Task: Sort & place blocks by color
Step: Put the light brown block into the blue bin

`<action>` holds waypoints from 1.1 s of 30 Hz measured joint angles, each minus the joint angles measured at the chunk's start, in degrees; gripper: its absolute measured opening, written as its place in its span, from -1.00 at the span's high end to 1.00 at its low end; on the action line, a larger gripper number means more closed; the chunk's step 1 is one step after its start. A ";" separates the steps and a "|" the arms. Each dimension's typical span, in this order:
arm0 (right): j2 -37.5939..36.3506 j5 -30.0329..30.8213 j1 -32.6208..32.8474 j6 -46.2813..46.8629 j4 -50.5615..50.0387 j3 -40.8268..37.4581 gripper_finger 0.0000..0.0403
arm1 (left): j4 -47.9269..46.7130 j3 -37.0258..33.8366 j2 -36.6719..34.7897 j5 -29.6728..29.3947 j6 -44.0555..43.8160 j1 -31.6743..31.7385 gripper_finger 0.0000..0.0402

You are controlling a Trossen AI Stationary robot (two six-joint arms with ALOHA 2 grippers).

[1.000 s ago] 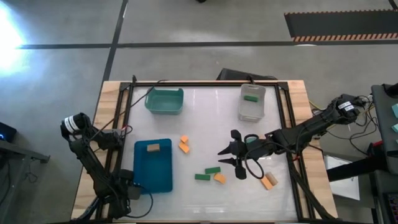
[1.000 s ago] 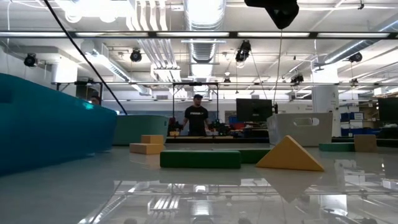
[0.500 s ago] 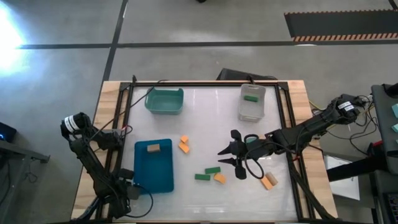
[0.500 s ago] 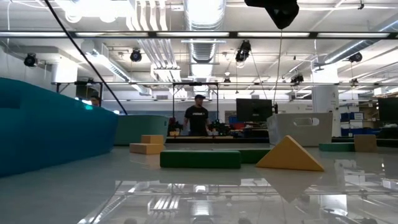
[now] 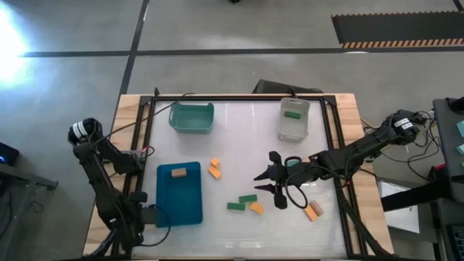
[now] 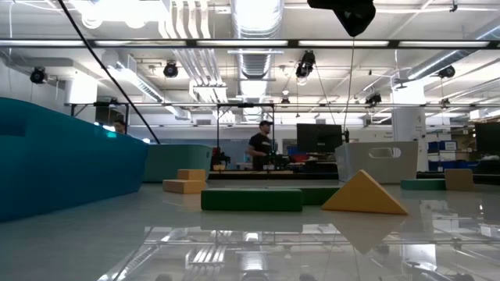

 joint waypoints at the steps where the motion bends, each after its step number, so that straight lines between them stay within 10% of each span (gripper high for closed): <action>1: 0.00 0.01 0.01 0.00 -0.03 0.00 0.41 | 2.08 -0.48 0.00 0.73 -0.91 -0.25 0.81; 18: 0.00 0.00 0.00 0.00 -0.24 0.00 0.41 | 9.37 -2.16 9.93 1.75 -0.12 -1.11 -0.28; 33: 0.00 0.00 0.01 0.01 -0.24 0.00 0.41 | 9.57 -2.20 15.13 2.10 0.46 -1.09 -0.20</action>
